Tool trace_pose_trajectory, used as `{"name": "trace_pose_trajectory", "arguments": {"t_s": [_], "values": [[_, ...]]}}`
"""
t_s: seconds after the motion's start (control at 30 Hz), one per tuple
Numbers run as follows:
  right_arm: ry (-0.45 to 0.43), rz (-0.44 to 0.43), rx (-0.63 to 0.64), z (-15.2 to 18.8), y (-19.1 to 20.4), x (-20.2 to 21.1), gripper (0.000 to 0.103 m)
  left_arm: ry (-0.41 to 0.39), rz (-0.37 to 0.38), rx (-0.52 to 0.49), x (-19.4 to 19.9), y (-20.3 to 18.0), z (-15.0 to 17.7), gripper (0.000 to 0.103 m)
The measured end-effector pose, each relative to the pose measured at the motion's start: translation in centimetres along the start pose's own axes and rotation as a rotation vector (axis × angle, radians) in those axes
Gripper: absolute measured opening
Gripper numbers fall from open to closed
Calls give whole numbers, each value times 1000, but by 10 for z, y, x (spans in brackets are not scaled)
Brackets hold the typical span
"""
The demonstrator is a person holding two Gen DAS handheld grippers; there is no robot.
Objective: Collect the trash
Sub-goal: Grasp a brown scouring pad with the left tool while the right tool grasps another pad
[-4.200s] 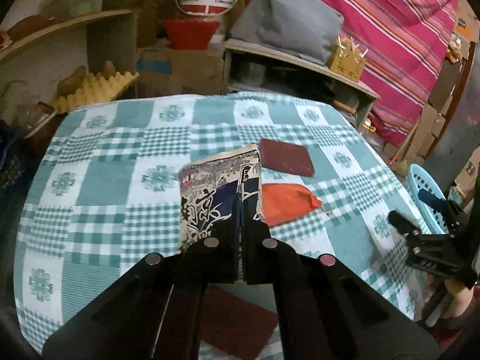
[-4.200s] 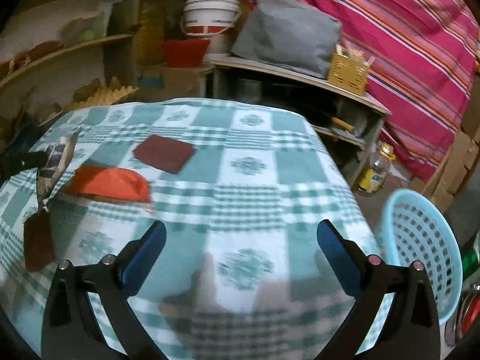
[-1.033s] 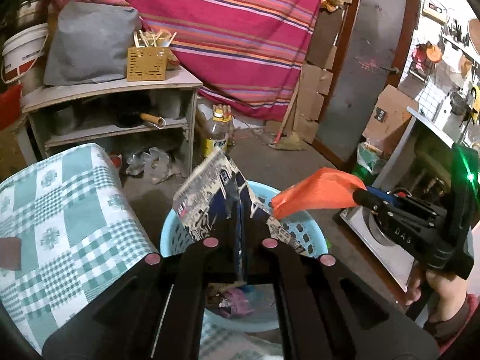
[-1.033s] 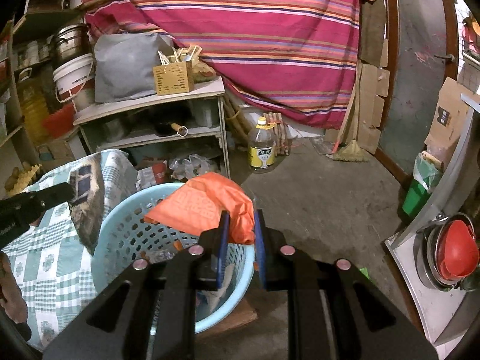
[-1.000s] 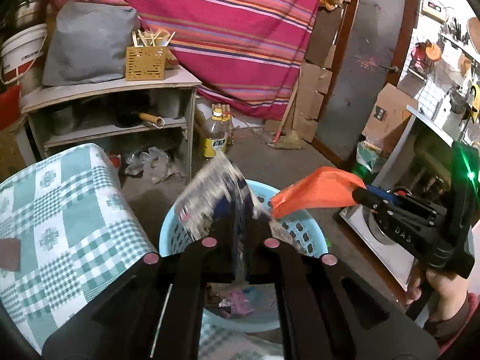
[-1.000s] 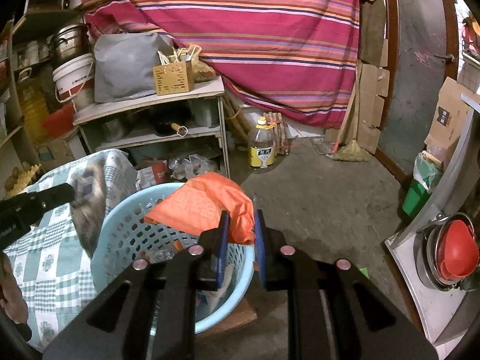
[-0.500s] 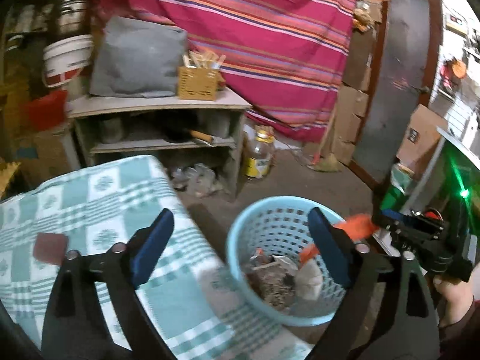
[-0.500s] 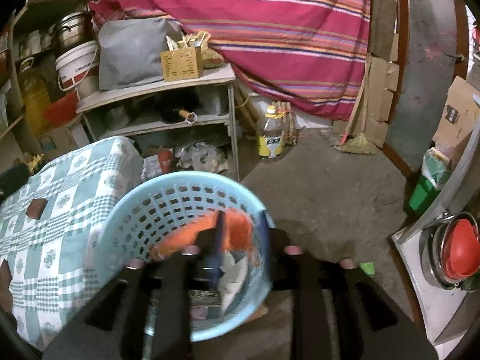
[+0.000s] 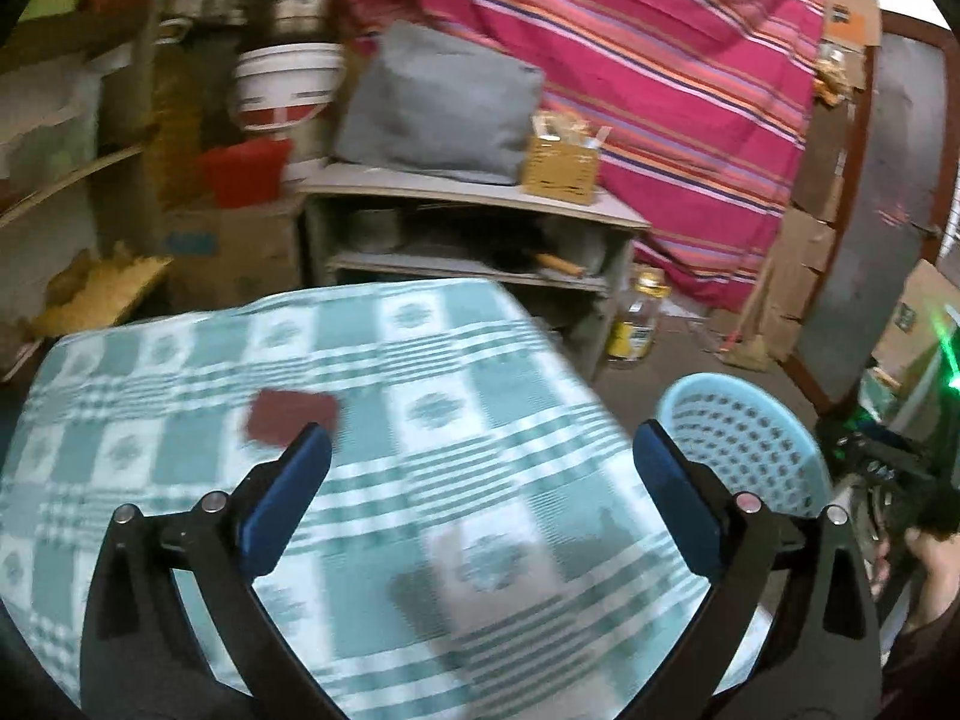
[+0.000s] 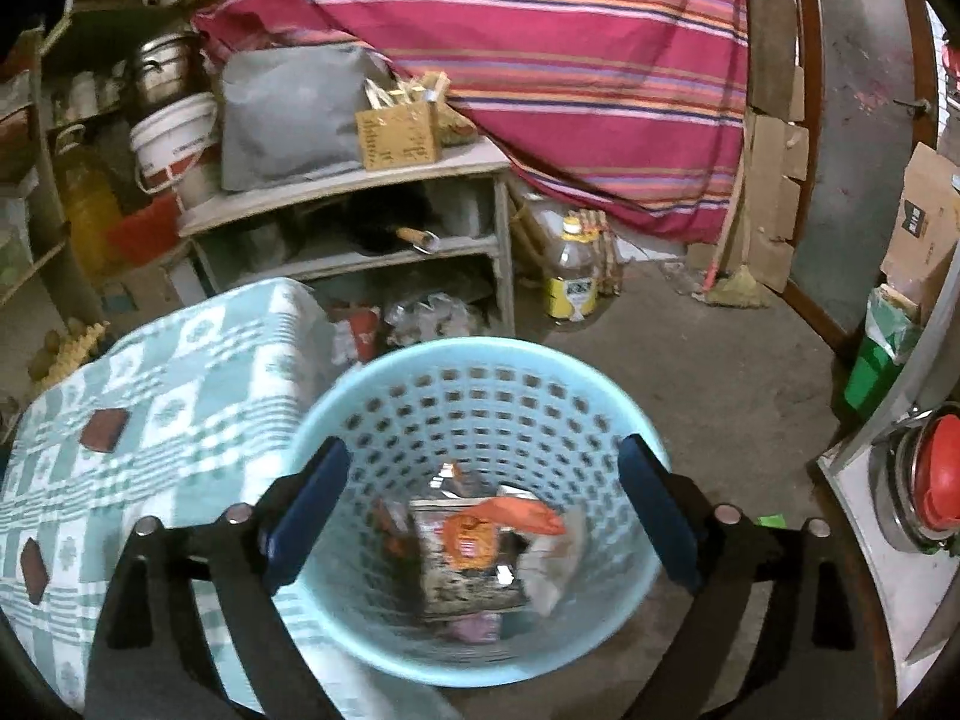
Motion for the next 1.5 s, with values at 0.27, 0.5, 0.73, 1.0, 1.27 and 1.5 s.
{"name": "trace_pose_trajectory", "arguments": {"t_s": [0.27, 0.5, 0.73, 1.0, 1.27, 1.5], "values": [[-35, -72, 61, 32, 86, 14, 92, 8, -183, 61, 24, 95, 45, 97], [-59, -135, 114, 63, 154, 21, 96, 81, -270, 149, 17, 156, 94, 97], [-26, -102, 218, 87, 184, 4, 96, 182, -316, 258, -10, 187, 128, 97], [25, -121, 187, 93, 178, -7, 96, 254, -316, 350, -24, 202, 137, 97], [46, -136, 184, 95, 179, -12, 96, 278, -360, 282, -29, 194, 136, 85], [57, -140, 191, 98, 183, -15, 96, 298, -362, 238, -30, 191, 134, 78]]}}
Point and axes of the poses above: each gripper's, at about its wrist camera, not at the fingertips, and x roughly against the way its jaws point, y to its left, z to its underside, the point moved 4 cm from there along -x, roughly the way its jaws point, and after that the axes turned 5 degrees about y, right-handed, at the moved point
